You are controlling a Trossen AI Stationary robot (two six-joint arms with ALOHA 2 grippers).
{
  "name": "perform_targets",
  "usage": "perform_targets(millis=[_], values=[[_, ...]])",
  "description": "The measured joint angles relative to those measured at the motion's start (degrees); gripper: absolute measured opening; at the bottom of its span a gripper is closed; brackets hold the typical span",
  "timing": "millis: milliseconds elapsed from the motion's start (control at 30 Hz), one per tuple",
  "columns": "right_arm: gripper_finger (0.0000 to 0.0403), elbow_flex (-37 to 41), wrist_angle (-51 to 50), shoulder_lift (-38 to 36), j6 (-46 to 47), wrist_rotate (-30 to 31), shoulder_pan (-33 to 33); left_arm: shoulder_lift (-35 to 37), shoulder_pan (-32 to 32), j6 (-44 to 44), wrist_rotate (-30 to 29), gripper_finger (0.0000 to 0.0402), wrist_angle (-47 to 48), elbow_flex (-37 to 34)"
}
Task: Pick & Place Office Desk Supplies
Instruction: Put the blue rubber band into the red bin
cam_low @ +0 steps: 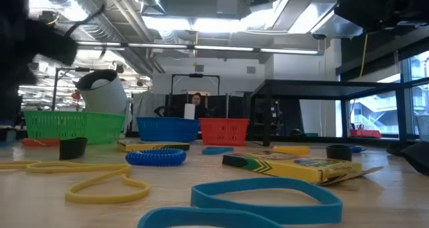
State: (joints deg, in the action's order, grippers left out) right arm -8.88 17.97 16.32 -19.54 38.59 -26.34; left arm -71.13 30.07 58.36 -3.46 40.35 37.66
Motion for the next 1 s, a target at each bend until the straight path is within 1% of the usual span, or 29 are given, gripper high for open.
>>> perform_targets(millis=[100, 300, 433, 600, 700, 767, 800, 867, 933, 1000], values=[[0.0201, 0.0, 0.0, 0.0, 0.0, 0.0, 0.0, 0.1, -0.4, -7.1, -5.1, 0.0003, -1.8, 2.9], [0.0201, 0.0, 0.0, 0.0, 0.0, 0.0, 0.0, 0.1, -3.8, -22.3, -16.4, 0.0002, -10.6, 8.6], [0.0201, 0.0, 0.0, 0.0, 0.0, 0.0, 0.0, 0.1, -8.1, -34.1, -22.2, 0.0003, -19.5, 11.1], [0.0201, 0.0, 0.0, 0.0, 0.0, 0.0, 0.0, 0.1, -14.8, -46.1, -25.8, 0.0002, -33.8, 11.6], [0.0201, 0.0, 0.0, 0.0, 0.0, 0.0, 0.0, 0.0, -18.8, -52.3, -26.1, 0.0003, -41.3, 11.6], [0.0201, 0.0, 0.0, 0.0, 0.0, 0.0, 0.0, -0.4, -21.7, -55.5, -24.8, 0.0002, -45.9, 11.6], [0.0201, 0.0, 0.0, 0.0, 0.0, 0.0, 0.0, -0.8, -23.2, -56.5, -23.7, 0.0002, -47.8, 11.6], [0.0201, 0.0, 0.0, 0.0, 0.0, 0.0, 0.0, -1.8, -26.5, -57.5, -19.7, 0.0002, -51.4, 11.6], [0.0201, 0.0, 0.0, 0.0, 0.0, 0.0, 0.0, -3.9, -29.6, -57.6, -15.3, 0.0003, -55.3, 11.7], [0.0201, 0.0, 0.0, 0.0, 0.0, 0.0, 0.0, -6.5, -32.3, -57.6, -12.6, 0.0003, -58.9, 11.7]])
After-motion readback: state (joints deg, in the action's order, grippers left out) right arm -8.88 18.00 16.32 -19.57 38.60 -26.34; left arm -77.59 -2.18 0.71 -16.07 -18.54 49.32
